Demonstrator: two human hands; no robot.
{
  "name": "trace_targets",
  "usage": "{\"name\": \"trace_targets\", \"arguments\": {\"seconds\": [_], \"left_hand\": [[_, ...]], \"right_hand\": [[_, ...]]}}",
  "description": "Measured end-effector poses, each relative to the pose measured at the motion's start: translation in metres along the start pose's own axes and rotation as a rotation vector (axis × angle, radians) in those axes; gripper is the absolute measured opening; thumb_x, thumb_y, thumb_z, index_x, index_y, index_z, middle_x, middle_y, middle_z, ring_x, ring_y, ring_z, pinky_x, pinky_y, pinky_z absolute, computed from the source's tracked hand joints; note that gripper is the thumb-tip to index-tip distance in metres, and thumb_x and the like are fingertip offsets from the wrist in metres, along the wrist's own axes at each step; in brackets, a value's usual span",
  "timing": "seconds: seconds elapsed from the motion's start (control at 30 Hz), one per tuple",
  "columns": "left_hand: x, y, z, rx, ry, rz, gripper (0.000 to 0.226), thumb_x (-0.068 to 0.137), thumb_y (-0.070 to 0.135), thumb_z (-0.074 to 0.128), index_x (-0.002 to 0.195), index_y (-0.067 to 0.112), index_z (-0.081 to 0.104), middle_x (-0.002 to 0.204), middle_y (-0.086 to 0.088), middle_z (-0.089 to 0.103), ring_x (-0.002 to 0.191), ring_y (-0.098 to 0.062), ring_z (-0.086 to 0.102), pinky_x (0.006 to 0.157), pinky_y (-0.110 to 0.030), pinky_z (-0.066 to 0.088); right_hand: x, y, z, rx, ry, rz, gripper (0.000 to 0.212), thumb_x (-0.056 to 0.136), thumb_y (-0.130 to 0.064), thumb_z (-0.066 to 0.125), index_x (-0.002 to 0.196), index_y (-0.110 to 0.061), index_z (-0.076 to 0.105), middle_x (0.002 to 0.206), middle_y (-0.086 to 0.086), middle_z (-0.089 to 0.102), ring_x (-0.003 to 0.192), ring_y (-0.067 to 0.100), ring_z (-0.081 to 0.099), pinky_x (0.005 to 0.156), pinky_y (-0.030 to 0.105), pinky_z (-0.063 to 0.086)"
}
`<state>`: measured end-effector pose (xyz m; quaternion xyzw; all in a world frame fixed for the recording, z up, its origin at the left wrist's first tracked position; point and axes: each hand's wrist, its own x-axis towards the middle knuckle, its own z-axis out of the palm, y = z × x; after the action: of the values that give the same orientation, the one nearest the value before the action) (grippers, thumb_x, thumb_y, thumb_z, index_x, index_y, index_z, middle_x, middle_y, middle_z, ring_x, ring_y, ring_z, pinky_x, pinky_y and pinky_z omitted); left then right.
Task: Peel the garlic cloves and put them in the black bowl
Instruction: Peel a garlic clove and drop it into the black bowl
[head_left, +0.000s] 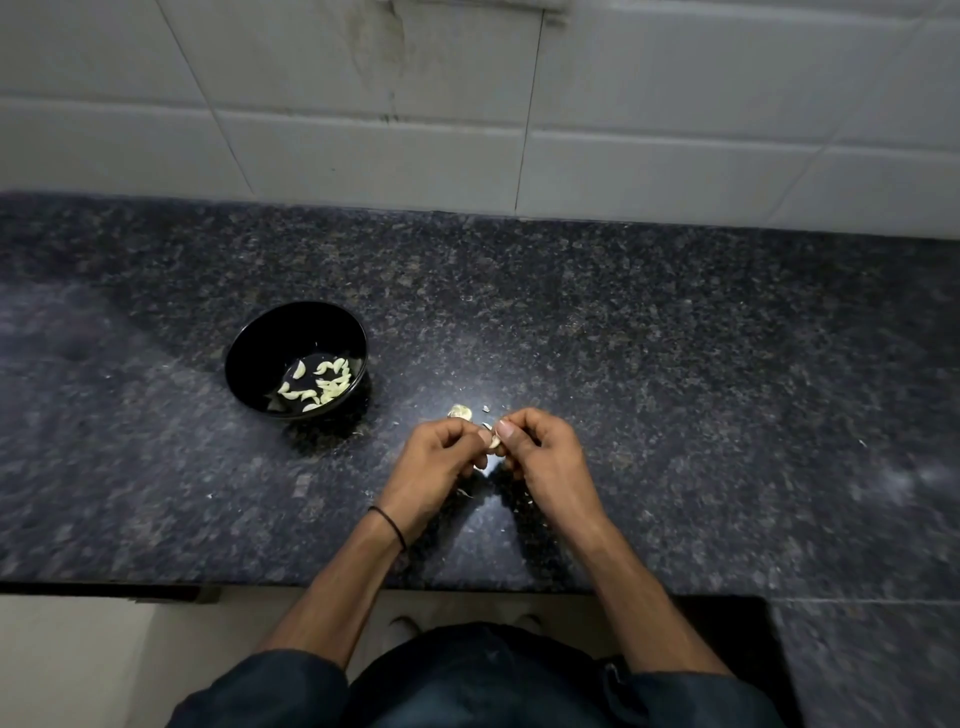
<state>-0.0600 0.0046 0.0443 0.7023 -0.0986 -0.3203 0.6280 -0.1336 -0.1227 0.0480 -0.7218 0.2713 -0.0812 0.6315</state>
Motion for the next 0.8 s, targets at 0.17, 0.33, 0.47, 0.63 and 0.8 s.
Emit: {"name": "trace_targets", "arguments": {"seconds": [0.17,0.33,0.47,0.63,0.8], "left_hand": [[-0.001,-0.001,0.005,-0.092,0.052,-0.049,0.020,0.095,0.014,0.063,0.078,0.004,0.064,0.061,-0.001,0.057,0.051,-0.007,0.040,0.046,-0.014,0.032],[0.000,-0.003,0.008,-0.028,0.085,-0.022,0.030,0.097,0.016,0.062,0.068,0.010,0.058,0.052,0.008,0.048,0.047,-0.005,0.036,0.048,-0.023,0.030],[0.002,-0.008,0.004,0.123,0.155,0.049,0.025,0.095,0.024,0.066,0.072,0.013,0.065,0.063,0.003,0.059,0.060,-0.012,0.050,0.062,-0.033,0.042],[0.005,-0.012,0.006,0.282,0.221,0.061,0.008,0.088,0.024,0.072,0.081,0.023,0.071,0.072,0.007,0.071,0.066,-0.009,0.065,0.064,-0.029,0.052],[0.004,-0.011,0.008,0.402,0.242,0.107,0.004,0.085,0.020,0.074,0.087,0.024,0.074,0.072,0.009,0.071,0.067,-0.009,0.067,0.064,-0.032,0.057]], "right_hand": [[0.000,0.001,0.001,0.011,0.013,-0.010,0.016,0.100,-0.015,0.060,0.088,-0.008,0.066,0.073,-0.002,0.066,0.066,0.014,0.055,0.063,0.033,0.047],[-0.002,0.001,0.003,-0.020,0.049,-0.026,0.015,0.100,-0.016,0.060,0.089,-0.010,0.067,0.072,-0.004,0.067,0.062,0.007,0.056,0.061,0.026,0.047],[-0.002,0.005,0.004,-0.028,0.094,-0.009,0.015,0.100,-0.019,0.060,0.089,-0.014,0.068,0.073,-0.003,0.068,0.063,0.007,0.059,0.062,0.030,0.052],[-0.004,0.005,0.006,0.005,0.116,-0.001,0.015,0.101,-0.021,0.059,0.091,-0.016,0.069,0.076,0.001,0.071,0.066,0.010,0.064,0.065,0.036,0.057],[-0.007,0.004,0.007,0.069,0.147,0.019,0.017,0.101,-0.017,0.058,0.089,-0.013,0.070,0.075,0.002,0.071,0.062,0.010,0.063,0.060,0.030,0.055]]}}
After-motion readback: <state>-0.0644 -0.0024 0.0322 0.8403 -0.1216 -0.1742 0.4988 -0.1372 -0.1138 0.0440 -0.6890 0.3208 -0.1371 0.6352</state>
